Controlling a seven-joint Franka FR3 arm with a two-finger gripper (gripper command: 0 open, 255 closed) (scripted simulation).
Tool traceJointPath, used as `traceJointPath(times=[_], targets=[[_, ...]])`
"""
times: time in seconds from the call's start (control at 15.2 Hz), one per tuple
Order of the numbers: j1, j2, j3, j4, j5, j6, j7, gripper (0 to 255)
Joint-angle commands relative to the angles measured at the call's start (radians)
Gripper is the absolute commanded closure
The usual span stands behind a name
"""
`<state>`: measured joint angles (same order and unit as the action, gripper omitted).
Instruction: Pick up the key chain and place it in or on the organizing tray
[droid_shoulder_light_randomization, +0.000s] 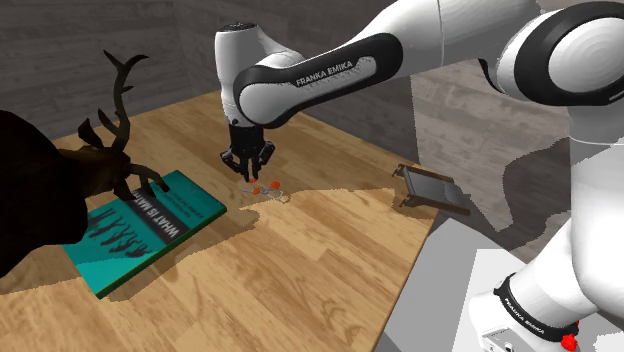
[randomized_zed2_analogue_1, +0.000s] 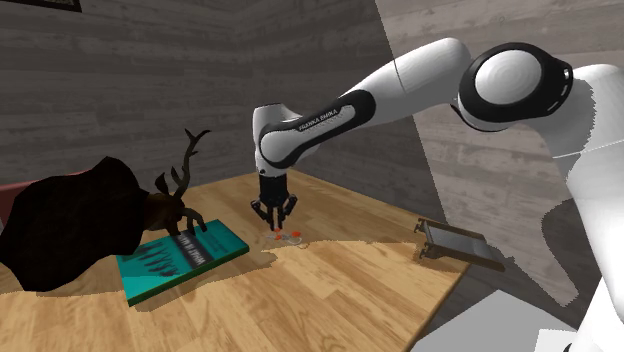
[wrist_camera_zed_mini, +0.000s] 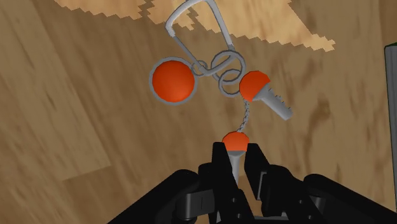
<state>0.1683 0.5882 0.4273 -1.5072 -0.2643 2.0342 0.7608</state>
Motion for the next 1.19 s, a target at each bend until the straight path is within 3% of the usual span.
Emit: traceJointPath(times=[0.0,1.12], targets=[[-0.001,-0.01,0.003,0.008,0.005,-0.02,-0.003,255],[0.004,-0.066,0.021,0.154,0.036,-0.217,-0.026,255]])
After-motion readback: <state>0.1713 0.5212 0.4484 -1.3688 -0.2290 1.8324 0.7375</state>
